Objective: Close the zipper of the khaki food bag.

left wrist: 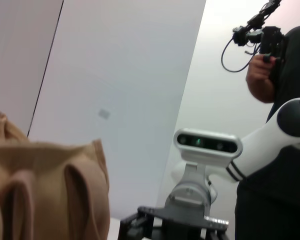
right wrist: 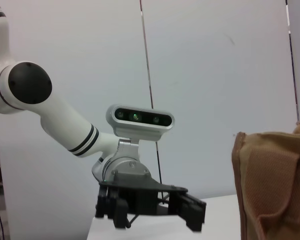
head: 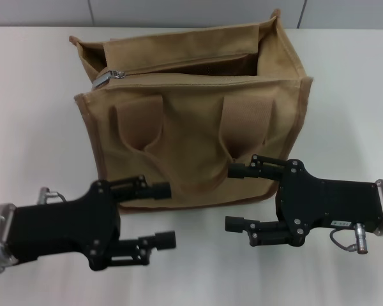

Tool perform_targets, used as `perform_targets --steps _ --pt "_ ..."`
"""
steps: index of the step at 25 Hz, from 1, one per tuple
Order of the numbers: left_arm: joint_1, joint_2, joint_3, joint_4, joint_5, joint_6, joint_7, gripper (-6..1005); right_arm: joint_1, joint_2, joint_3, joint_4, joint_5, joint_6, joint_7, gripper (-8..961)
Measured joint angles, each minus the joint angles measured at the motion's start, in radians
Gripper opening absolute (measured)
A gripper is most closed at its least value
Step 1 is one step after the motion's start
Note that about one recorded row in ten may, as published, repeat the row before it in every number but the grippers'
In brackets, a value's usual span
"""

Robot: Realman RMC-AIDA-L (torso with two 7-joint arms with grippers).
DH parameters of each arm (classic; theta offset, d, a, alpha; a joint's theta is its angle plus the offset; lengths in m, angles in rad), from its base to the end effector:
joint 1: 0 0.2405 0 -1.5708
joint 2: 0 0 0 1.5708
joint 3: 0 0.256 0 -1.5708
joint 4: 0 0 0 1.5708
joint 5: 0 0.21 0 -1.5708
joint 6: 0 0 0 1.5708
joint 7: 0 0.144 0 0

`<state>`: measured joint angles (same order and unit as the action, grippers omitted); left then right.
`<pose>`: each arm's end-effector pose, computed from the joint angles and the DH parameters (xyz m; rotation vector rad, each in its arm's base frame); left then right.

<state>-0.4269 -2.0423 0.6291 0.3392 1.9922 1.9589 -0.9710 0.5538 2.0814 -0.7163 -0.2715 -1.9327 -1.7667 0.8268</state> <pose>-0.2709 0.2315 -0.0142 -2.8469 -0.4028 -1.2412 0.2415 0.2670 -0.0521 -2.8621 0.1698 1.1190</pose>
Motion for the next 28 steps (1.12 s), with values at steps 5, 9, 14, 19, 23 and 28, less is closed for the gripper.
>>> perform_targets --steps 5,9,14,19,23,28 --pt "-0.006 0.007 -0.034 0.009 -0.15 0.045 -0.007 741 0.0 0.0 0.0 0.0 0.0 0.002 0.005 811" --pt "0.005 0.003 -0.033 0.005 -0.372 0.049 -0.017 739 0.0 0.0 0.0 0.004 0.0 0.002 0.005 811" --pt "0.059 -0.012 -0.039 0.001 -0.652 0.029 -0.024 736 -0.005 0.0 0.0 0.005 0.0 0.003 0.005 810" --pt "0.115 0.024 -0.031 0.016 -0.66 -0.13 0.005 733 -0.011 0.0 0.0 0.005 0.0 0.003 0.005 810" --pt "0.128 0.054 -0.028 0.028 -0.556 -0.237 0.014 730 -0.012 0.0 0.0 0.003 0.0 0.003 0.005 810" --pt "0.114 0.057 -0.028 0.077 -0.351 -0.29 0.014 727 -0.012 0.0 0.0 0.004 0.0 0.01 0.006 811"
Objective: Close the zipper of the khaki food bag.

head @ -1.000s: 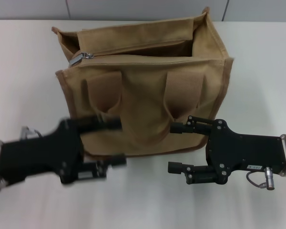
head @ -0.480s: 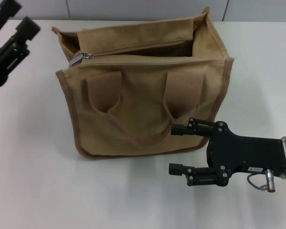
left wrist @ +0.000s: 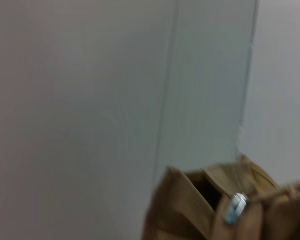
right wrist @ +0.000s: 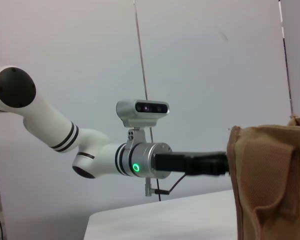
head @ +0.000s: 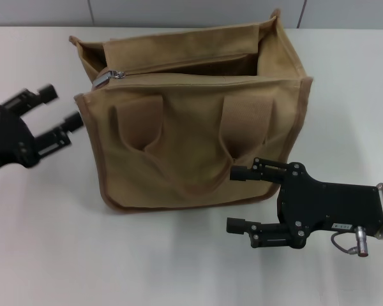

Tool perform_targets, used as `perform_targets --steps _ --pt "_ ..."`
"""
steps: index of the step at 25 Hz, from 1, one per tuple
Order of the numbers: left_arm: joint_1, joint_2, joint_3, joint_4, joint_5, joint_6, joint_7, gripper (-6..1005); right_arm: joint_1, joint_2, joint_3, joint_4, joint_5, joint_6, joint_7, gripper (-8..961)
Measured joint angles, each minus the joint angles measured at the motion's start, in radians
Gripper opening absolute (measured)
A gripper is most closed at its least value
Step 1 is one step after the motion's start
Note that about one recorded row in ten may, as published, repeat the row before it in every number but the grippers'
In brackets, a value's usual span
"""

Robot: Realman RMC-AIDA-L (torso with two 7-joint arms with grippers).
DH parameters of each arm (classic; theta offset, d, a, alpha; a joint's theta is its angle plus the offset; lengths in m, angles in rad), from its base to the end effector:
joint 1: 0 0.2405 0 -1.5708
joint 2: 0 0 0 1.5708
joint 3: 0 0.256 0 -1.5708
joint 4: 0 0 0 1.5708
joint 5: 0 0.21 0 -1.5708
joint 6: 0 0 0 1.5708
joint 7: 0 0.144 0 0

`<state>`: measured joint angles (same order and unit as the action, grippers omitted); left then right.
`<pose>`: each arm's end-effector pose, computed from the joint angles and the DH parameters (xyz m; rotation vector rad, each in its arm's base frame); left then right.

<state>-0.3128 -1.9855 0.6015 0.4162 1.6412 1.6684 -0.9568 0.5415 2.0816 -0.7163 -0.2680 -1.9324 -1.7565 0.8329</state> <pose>-0.3252 0.2707 0.0423 -2.3192 -0.4641 -0.9766 0.2456 0.2645 -0.0532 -2.8561 0.2046 1.1082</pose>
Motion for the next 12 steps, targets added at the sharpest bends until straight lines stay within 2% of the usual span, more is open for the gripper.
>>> perform_targets --steps 4,5,12 --pt "-0.019 -0.007 0.0 0.008 0.044 -0.018 0.0 725 0.0 0.0 0.0 0.0 0.0 0.001 0.006 811" --pt "-0.04 -0.014 -0.001 0.009 0.063 -0.06 0.0 724 0.0 0.0 0.0 -0.001 0.0 0.002 0.009 811" --pt "-0.055 -0.033 -0.025 0.012 0.058 -0.127 0.037 720 0.0 0.0 0.0 -0.003 0.003 0.002 0.013 811"
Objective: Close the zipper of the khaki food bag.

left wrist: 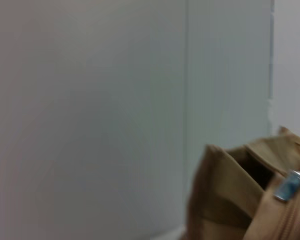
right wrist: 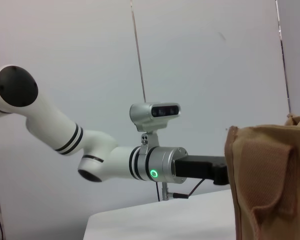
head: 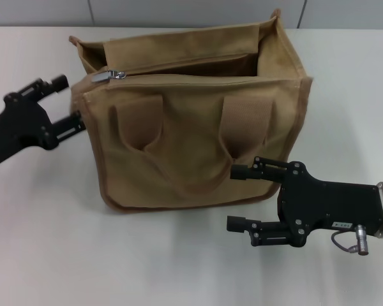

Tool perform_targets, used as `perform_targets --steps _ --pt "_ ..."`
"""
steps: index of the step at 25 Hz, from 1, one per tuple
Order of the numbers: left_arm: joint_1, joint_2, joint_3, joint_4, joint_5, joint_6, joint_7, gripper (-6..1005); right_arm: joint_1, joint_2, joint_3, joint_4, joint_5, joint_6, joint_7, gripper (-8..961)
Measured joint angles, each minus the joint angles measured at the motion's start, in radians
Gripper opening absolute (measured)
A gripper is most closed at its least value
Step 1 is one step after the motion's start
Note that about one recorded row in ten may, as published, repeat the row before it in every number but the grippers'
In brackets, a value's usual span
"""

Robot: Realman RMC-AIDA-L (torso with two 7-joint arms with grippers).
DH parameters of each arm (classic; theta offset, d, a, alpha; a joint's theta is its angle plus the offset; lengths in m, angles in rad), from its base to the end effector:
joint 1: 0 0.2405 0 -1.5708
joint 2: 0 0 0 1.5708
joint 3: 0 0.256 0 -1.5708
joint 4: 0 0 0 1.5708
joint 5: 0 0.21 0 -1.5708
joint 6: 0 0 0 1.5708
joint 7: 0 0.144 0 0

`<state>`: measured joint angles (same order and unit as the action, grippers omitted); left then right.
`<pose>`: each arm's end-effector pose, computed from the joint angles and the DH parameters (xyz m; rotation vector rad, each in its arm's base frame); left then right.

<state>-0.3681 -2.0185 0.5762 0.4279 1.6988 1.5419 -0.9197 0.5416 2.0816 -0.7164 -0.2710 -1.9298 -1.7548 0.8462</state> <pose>-0.3214 0.2944 0.0264 -2.3222 -0.4435 -0.8560 0.2456 0.2653 -0.0528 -2.8556 0.2208 1.1080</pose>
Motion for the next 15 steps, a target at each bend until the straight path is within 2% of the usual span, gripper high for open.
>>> perform_targets --steps 1,2,6,15 --pt "0.0 -0.021 -0.063 0.001 -0.011 -0.012 0.048 719 0.0 0.0 0.0 0.0 0.0 0.0 0.001 811" --pt "0.002 -0.03 -0.097 0.001 -0.014 -0.009 0.071 719 0.001 0.0 0.0 0.0 0.001 0.0 0.003 811" --pt "0.009 -0.048 -0.167 -0.011 -0.02 -0.005 0.132 717 0.003 0.0 0.0 0.0 0.001 0.0 0.011 811" --pt "0.007 -0.048 -0.177 -0.064 -0.028 0.047 0.204 711 0.01 0.0 0.0 -0.001 0.004 0.0 0.017 810"
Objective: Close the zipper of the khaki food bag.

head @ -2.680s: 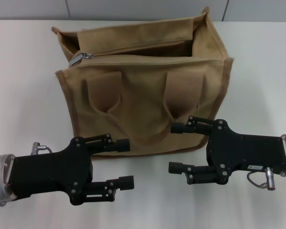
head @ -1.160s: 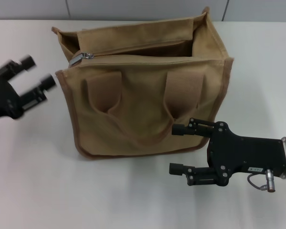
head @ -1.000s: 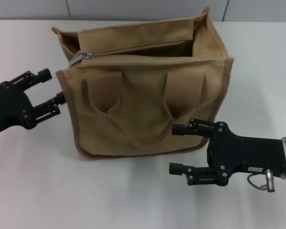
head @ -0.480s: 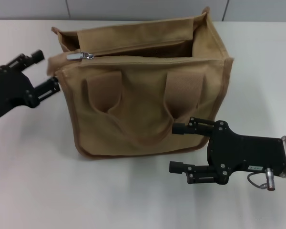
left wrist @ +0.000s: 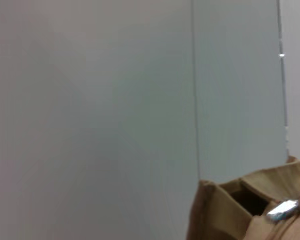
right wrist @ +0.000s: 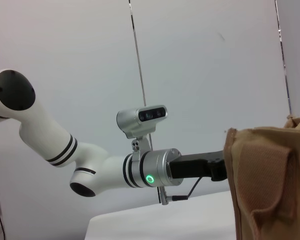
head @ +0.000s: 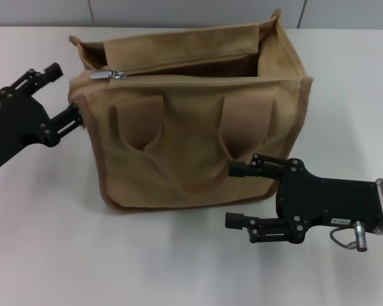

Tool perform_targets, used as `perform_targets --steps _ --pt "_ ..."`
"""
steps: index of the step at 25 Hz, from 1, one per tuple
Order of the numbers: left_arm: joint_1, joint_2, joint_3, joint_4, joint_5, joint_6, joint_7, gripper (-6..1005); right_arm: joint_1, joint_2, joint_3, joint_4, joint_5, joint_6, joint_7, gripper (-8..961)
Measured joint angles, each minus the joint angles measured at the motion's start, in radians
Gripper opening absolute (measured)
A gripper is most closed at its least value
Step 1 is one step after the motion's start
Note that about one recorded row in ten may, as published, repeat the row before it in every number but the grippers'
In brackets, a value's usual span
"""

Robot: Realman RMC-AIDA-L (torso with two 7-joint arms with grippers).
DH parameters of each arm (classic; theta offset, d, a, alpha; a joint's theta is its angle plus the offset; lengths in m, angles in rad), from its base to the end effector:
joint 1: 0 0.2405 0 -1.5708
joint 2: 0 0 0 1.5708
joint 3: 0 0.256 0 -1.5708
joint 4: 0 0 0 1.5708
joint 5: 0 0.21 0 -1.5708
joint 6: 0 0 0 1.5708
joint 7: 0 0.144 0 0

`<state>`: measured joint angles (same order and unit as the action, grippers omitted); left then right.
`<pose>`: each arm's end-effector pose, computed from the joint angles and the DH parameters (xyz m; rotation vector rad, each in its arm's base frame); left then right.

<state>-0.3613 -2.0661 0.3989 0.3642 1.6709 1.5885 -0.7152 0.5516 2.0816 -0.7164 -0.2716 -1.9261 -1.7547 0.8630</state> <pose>-0.3195 0.2870 0.0243 -2.1230 -0.3209 -0.9209 0.2427 0.2683 -0.0524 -2.8594 0.2305 1.1149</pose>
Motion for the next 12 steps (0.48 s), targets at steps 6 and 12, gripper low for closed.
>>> perform_targets --steps 6,12 --pt "-0.008 -0.001 0.033 -0.005 0.0 -0.003 0.028 708 0.009 0.0 0.003 0.0 0.001 -0.013 0.001 810" --pt "-0.004 -0.002 0.027 -0.011 -0.005 0.002 0.03 492 0.016 -0.001 0.015 -0.001 0.008 -0.095 0.02 810"
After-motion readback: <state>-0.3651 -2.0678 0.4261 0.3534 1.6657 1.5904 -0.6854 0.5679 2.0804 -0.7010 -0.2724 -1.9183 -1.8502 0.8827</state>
